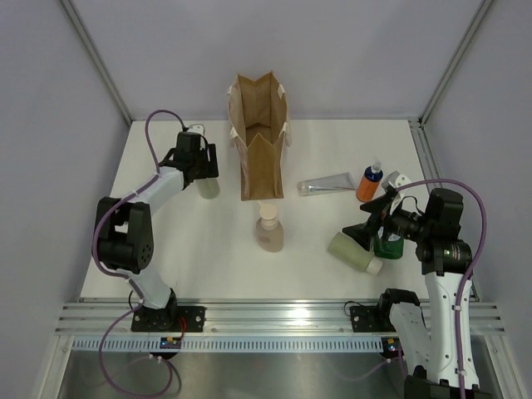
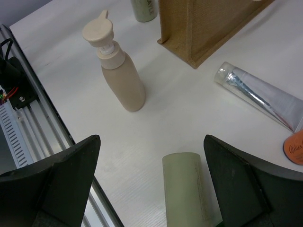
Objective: Place the personal care products into the canvas bag
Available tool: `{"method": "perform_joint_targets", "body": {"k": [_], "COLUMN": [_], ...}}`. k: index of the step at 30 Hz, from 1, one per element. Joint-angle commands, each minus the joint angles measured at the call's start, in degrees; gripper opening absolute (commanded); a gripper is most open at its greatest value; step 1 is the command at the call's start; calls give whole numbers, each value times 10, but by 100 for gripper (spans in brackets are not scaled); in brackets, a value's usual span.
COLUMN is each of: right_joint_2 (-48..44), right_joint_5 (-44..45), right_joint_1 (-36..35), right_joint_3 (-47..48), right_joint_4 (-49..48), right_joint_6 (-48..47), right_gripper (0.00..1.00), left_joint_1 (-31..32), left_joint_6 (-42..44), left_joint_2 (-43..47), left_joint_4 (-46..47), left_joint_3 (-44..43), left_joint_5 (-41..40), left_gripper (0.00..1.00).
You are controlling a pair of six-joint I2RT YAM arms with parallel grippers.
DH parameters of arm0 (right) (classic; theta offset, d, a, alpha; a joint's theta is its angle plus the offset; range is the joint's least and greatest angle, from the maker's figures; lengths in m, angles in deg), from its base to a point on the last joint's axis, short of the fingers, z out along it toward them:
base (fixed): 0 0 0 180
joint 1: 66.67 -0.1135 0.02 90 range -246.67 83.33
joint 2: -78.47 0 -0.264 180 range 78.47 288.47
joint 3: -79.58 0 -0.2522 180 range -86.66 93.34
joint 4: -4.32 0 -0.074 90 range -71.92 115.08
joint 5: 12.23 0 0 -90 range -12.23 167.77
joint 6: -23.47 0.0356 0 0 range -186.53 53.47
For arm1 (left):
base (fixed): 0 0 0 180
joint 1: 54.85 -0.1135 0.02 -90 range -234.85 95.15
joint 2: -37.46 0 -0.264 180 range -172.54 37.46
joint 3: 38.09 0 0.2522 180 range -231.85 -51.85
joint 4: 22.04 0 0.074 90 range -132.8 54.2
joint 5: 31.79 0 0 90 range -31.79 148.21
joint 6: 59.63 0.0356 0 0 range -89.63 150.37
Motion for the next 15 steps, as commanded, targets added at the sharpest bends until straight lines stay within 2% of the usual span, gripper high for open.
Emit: {"method": "perform_joint_targets", "body": {"k": [1,10,15], "right_joint_2": [-4,-8,-4], "right_joint_5": [-27,-30,-31], "right_joint_1": [7,10,10], "right_joint_3": [4,4,4], "right_joint_4": [-15,-15,-15], "right_joint_6": [-2,0,0], "right_gripper": [99,100,99], "left_joint_1": [-1,-2,5], "left_joint_6": [-6,-80,-129], "left_joint_2": [68,222,275], "left_joint_4": [-17,-64,-71], "left_joint_3": [-36,-32,-49], "left_joint_5": [74,133,153], "left_gripper": [0,0,0]}}
